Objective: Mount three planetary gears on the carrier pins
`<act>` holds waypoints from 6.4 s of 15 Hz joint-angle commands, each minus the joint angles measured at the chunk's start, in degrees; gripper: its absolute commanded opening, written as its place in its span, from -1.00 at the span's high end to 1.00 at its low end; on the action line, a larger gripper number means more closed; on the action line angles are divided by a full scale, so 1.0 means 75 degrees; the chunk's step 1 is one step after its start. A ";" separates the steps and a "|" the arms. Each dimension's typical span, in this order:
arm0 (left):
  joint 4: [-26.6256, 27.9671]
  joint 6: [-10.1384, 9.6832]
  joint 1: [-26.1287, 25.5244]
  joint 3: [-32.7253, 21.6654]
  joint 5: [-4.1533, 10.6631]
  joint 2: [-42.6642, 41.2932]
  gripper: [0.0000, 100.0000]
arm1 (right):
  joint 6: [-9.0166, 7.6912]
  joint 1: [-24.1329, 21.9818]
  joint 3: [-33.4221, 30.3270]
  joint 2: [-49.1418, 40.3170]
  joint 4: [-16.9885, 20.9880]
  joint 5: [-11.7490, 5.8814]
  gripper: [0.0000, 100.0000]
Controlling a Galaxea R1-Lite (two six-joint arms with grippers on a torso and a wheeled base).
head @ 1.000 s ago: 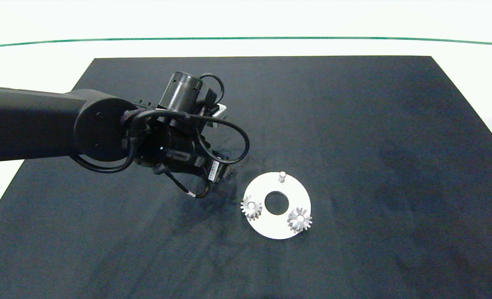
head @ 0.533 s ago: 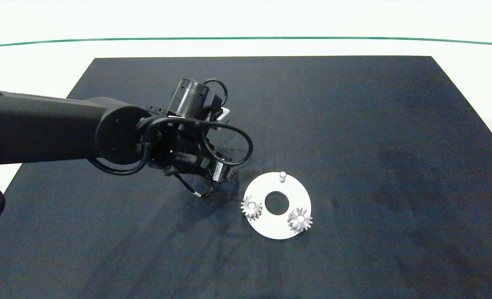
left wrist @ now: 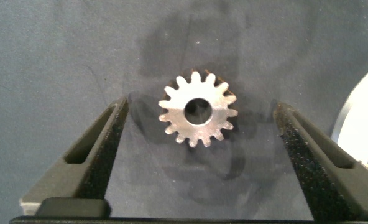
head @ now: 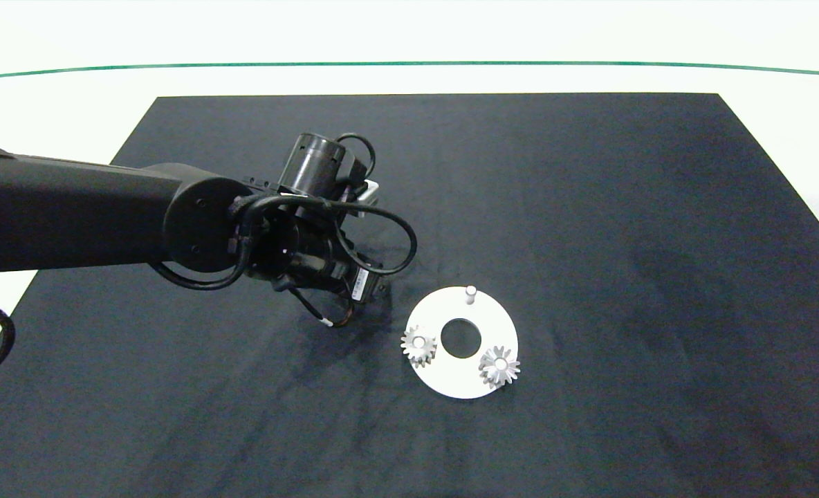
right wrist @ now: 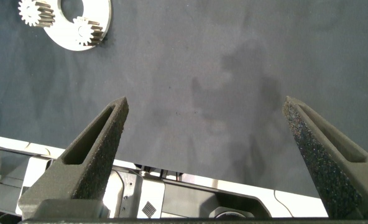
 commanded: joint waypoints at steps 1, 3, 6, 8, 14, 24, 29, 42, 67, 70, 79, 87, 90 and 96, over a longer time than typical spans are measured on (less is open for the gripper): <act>0.0015 0.0004 -0.0003 -0.0008 0.0012 0.0003 -0.75 | -0.0006 0.0002 0.0000 0.0006 0.0037 -0.0005 -1.00; 0.0015 0.0004 -0.0003 0.0015 0.0012 -0.0008 -0.66 | 0.0005 0.0002 0.0011 0.0006 0.0037 0.0007 -1.00; 0.0015 0.0004 -0.0003 0.0015 0.0012 0.0003 -0.54 | 0.0005 0.0002 0.0011 0.0006 0.0037 0.0007 -1.00; 0.0015 0.0004 -0.0003 -0.0008 0.0024 0.0003 -0.45 | 0.0005 0.0002 0.0000 0.0006 0.0037 0.0007 -1.00; 0.0015 0.0004 -0.0014 0.0003 0.0024 0.0015 -0.21 | 0.0005 0.0013 0.0011 0.0006 0.0037 0.0007 -1.00; -0.0078 0.0016 -0.0014 -0.0008 0.0024 0.0097 0.18 | 0.0005 0.0002 0.0058 0.0006 0.0037 0.0007 -1.00; -0.0090 0.0016 -0.0003 -0.0008 0.0024 0.0156 0.39 | 0.0005 0.0002 0.0058 0.0018 0.0037 0.0007 -1.00; -0.0067 0.0004 -0.0026 0.0050 0.0012 -0.0184 0.74 | 0.0017 0.0013 0.0070 0.0018 0.0037 0.0007 -1.00; -0.0301 -0.0511 -0.2464 0.1515 0.1278 -0.1684 0.74 | 0.0017 -0.0315 0.0257 -0.0334 0.0037 0.0112 -1.00; -0.0383 -0.0453 -0.2780 0.1585 0.1278 -0.1590 0.74 | 0.0017 -0.0315 0.0257 -0.0463 0.0037 0.0124 -1.00; -0.1262 0.0696 -0.2932 0.1093 0.1254 -0.0782 0.74 | 0.0099 -0.0338 0.0937 -0.1271 0.0037 0.0112 -1.00; -0.0922 0.0965 -0.3178 0.0015 0.1254 0.0132 0.74 | 0.0275 -0.0373 0.0972 -0.1342 0.0049 0.0101 -1.00; -0.0465 0.0965 -0.3190 -0.0700 0.1254 0.0496 0.74 | 0.0275 -0.0362 0.1031 -0.1517 0.0049 0.0101 -1.00; 0.0144 0.1035 -0.3155 -0.1590 0.1254 0.0941 0.74 | 0.0286 -0.0350 0.1078 -0.1576 0.0049 0.0112 -1.00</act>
